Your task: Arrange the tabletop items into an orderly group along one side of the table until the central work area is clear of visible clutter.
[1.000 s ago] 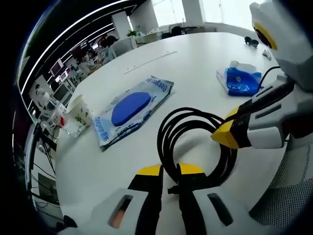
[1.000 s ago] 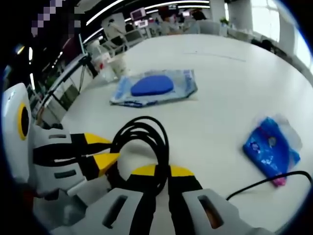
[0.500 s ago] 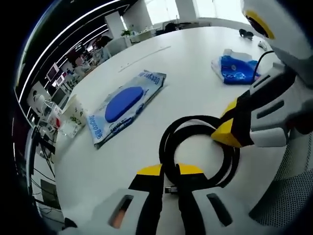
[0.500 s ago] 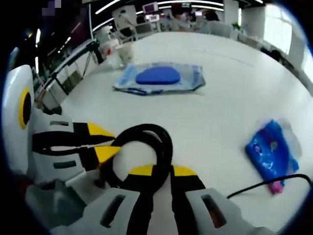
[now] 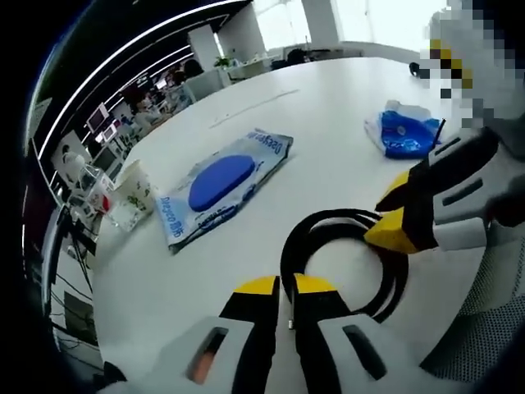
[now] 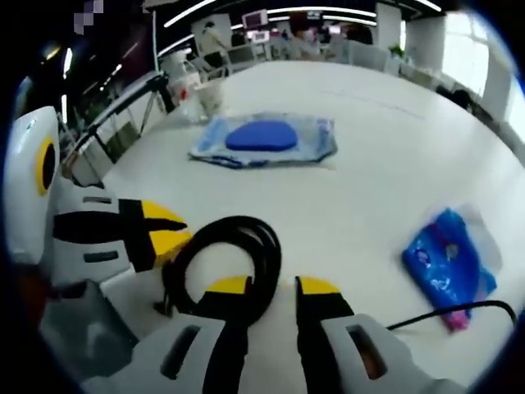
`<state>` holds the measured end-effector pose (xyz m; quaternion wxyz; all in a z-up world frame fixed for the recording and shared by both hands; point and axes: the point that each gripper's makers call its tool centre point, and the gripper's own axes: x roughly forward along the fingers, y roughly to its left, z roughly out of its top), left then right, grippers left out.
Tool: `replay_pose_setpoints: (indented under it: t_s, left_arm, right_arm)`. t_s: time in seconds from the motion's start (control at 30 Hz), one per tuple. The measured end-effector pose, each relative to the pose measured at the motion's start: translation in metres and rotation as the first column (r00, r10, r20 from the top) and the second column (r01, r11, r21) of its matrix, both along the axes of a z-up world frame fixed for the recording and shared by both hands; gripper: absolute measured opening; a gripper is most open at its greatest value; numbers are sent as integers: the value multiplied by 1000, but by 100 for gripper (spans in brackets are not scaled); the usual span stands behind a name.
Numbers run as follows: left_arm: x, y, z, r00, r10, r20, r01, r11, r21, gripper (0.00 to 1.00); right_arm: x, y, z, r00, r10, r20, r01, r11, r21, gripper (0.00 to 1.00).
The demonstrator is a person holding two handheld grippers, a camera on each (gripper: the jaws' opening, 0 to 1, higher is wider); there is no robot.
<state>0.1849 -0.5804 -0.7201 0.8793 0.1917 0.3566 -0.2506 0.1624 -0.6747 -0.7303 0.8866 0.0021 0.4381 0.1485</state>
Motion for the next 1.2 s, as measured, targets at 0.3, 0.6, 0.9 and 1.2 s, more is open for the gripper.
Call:
replay_pose_setpoints:
  t_s: [0.3,0.6,0.9,1.2]
  left_arm:
    - [16,11,18,995,104,5,-103,990,-99,28]
    - [27,28,29,983,185,13,-180,970,-162,44]
    - [44,37,48,974,218,59,-200,953,-229,65]
    - [50,39,53,975,209,73,-185,952,-244,81]
  right_arm:
    - [21,-16,20,992,-101,75,96,993,75,36]
    - [43,-32,41,969,-133,208,120,990,73,60]
    - [51,-38,46,963,-150,225,138,988,70,70]
    - [63,-38,54,955,-158,251,137,986,99,85]
